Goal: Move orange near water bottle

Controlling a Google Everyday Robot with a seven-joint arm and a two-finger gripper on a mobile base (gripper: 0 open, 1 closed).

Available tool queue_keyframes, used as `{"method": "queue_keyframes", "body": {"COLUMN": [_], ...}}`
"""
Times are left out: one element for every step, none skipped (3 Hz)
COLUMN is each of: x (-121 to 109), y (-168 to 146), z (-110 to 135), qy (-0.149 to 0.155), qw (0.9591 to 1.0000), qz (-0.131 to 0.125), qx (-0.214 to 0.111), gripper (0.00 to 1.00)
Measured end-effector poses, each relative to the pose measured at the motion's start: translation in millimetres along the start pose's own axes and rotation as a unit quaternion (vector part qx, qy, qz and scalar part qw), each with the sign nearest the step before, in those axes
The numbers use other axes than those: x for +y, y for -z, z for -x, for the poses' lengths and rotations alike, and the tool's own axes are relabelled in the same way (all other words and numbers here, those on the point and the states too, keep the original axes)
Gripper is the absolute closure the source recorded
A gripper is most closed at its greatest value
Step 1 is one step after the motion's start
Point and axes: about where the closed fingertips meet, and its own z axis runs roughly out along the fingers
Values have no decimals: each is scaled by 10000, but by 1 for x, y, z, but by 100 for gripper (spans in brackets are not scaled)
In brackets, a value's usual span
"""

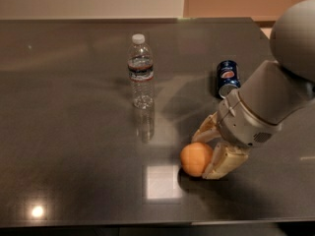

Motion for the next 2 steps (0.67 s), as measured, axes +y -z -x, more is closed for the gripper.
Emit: {"method": "queue_keyframes", "body": {"x": [-39,-87], "y": [9,10], "z": [2,10], "qy": [-340,-587], "qw": [9994,9976], "qz": [-28,-85], "qx": [-113,-348], "gripper": [100,100]}}
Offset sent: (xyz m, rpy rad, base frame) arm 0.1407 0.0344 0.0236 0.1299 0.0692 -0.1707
